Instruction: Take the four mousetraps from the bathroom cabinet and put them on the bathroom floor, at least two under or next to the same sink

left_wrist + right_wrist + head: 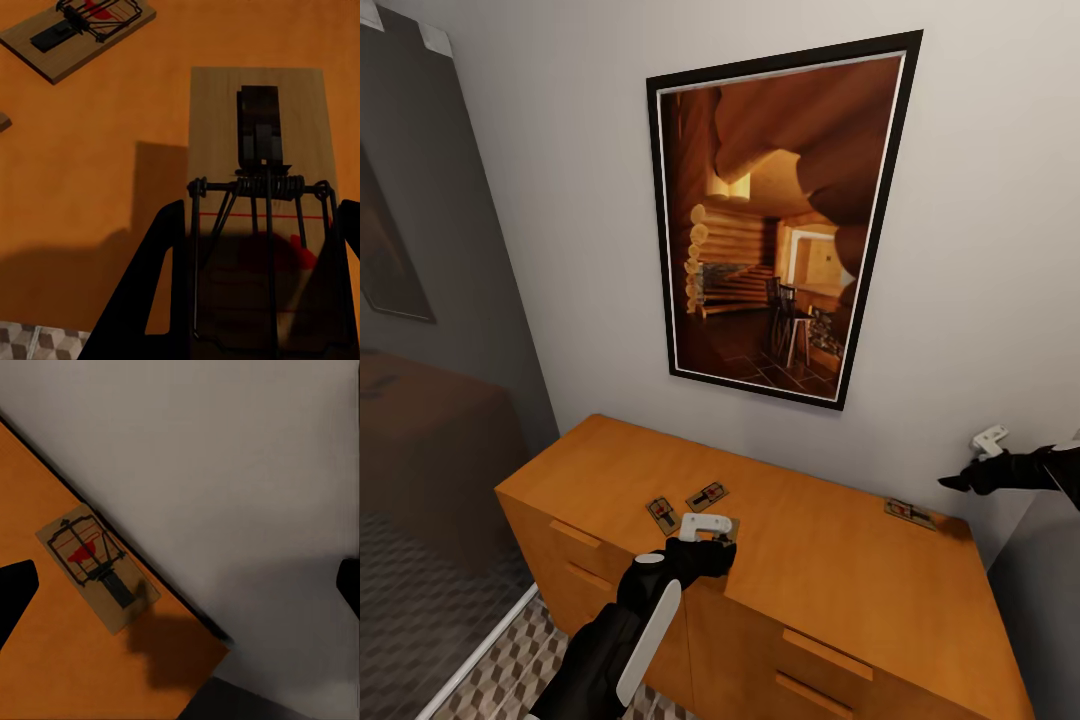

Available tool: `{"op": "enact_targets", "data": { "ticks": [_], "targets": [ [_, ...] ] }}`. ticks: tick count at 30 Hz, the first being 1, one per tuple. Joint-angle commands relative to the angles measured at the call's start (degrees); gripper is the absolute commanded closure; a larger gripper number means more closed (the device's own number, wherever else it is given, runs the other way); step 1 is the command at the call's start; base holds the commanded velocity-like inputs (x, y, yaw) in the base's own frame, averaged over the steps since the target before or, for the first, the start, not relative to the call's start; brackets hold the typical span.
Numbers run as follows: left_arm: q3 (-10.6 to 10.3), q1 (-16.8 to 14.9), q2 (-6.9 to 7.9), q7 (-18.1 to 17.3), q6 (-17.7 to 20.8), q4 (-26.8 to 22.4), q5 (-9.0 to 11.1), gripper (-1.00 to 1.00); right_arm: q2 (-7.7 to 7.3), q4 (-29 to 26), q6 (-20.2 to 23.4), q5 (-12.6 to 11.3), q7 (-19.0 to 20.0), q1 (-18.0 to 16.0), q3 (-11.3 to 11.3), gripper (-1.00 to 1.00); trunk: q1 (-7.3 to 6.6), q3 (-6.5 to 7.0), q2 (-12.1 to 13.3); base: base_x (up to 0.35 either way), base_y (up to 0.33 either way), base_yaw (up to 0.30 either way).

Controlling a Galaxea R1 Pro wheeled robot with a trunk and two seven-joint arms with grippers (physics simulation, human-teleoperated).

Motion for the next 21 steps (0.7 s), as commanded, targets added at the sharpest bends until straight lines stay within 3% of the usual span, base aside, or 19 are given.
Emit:
{"op": "enact_targets", "data": {
  "ticks": [1,9,21],
  "targets": [
    [-0.1,-0.1,0.00,0.5,0.2,-0.1,0.5,1.00,0.03,-0.1,0.6,-0.1,0.2,-0.1,-0.5,-1.00,0.04,-0.14,-0.1,0.000,0.000,0.000],
    [-0.1,-0.1,0.00,0.5,0.2,-0.1,0.5,1.00,0.16,0.0,0.5,-0.9,0.8,-0.1,-0.2,-1.00,0.04,-0.14,-0.1,0.000,0.000,0.000],
    [-0.2,-0.1,0.00,0.5,0.2,-0.1,0.5,1.00,1.47,0.2,-1.6,-0.6,9.5,-0.1,0.5,-1.00,0.04,-0.14,-0.1,0.000,0.000,0.000]
  ]
}}
